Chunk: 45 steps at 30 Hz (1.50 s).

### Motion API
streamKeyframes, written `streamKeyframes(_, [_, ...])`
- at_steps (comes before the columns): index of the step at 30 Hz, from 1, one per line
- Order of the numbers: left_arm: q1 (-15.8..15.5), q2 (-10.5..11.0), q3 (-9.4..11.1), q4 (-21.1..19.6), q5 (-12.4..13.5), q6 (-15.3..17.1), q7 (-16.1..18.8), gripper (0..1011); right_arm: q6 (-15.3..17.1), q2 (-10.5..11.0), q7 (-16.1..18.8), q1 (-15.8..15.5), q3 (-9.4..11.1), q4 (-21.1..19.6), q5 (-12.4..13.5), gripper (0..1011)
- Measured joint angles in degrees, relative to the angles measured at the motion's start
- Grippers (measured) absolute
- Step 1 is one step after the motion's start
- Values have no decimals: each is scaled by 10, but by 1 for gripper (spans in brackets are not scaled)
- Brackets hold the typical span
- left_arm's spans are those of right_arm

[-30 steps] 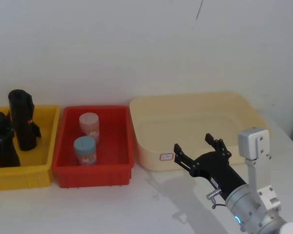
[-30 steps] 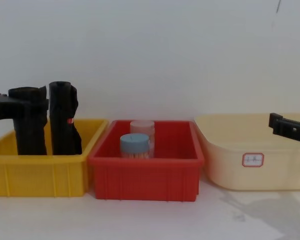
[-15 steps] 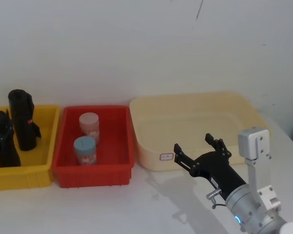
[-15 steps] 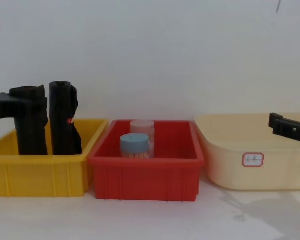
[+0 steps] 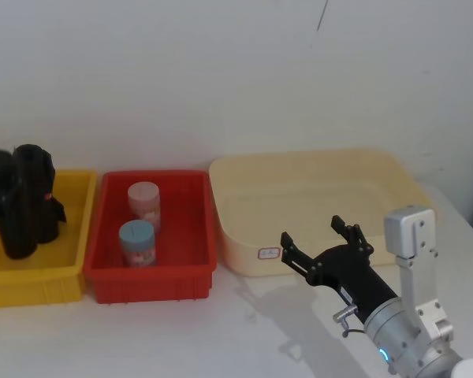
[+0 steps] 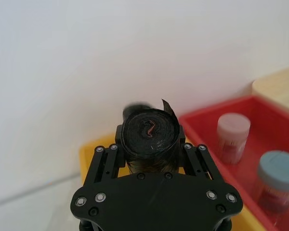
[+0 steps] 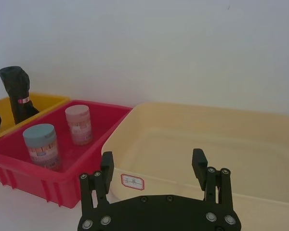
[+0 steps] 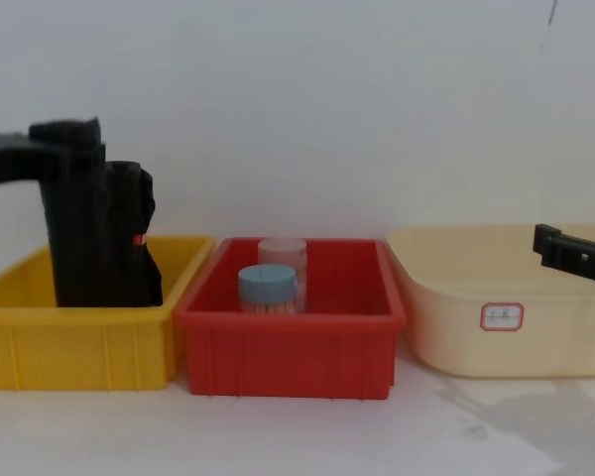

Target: Pick up the garbage bag with the one hand and transfer it to the other hand.

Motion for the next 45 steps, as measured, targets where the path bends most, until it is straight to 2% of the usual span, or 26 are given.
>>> streamKeyframes(4, [-14, 5, 0, -11, 2, 2, -14, 531, 0, 0, 0, 0, 0, 0, 0, 1001])
streamKeyframes(11, [-57, 16, 6, -32, 6, 6, -47, 531, 0, 0, 0, 0, 0, 0, 0, 1001])
streamKeyframes(20, [-108, 17, 18, -36, 6, 9, -80, 532, 4, 0, 13, 6, -2, -2, 3, 1001])
streamKeyframes(34, [-147, -19, 39, 6, -32, 18, -115, 531, 25, 15, 79, 37, -18, -12, 20, 1001])
streamKeyframes(38, [-155, -34, 46, 22, -42, 18, -123, 531, 31, 20, 102, 52, -27, -13, 22, 1001])
streamKeyframes(45, [-169, -58, 60, 56, -59, 15, -139, 531, 40, 24, 140, 101, -57, -3, 17, 1000])
